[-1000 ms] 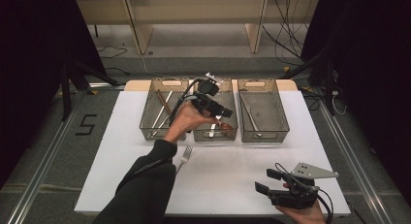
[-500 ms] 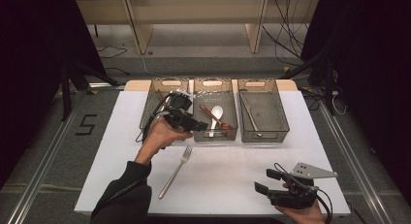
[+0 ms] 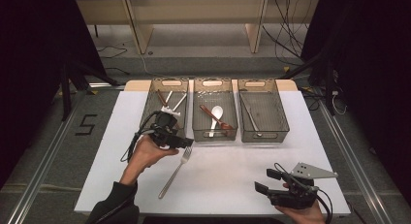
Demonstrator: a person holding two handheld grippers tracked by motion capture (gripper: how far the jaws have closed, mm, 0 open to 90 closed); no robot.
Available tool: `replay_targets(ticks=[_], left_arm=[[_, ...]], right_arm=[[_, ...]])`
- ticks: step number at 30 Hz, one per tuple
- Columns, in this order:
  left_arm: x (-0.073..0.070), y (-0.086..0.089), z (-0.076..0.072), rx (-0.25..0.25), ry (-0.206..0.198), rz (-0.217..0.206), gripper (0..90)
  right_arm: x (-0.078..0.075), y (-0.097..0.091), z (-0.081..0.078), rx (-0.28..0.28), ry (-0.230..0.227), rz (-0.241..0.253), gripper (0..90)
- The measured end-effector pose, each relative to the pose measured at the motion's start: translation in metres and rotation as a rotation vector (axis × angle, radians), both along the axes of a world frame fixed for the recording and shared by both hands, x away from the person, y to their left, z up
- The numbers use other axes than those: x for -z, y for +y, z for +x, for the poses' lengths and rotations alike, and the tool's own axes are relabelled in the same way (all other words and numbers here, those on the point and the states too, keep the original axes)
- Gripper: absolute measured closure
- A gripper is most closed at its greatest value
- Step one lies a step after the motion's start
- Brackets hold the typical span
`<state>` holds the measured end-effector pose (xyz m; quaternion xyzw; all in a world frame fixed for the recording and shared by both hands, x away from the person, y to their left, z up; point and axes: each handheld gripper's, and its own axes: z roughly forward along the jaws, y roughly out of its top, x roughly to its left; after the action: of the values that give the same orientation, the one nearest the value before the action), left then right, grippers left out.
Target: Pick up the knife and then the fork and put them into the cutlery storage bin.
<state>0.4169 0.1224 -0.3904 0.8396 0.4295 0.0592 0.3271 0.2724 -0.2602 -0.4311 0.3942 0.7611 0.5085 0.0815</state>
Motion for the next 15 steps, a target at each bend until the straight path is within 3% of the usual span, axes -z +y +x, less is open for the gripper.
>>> replay_targets(ticks=[2, 15], left_arm=[[0.005, 0.001, -0.004, -0.001, 0.009, 0.010, 24.2], [0.038, 0.008, -0.018, -0.006, 0.127, 0.179, 30.3]], right_arm=[[0.000, 0.000, 0.000, -0.001, 0.000, 0.000, 30.4], [0.000, 0.001, 0.000, -0.003, -0.004, -0.004, 30.3]])
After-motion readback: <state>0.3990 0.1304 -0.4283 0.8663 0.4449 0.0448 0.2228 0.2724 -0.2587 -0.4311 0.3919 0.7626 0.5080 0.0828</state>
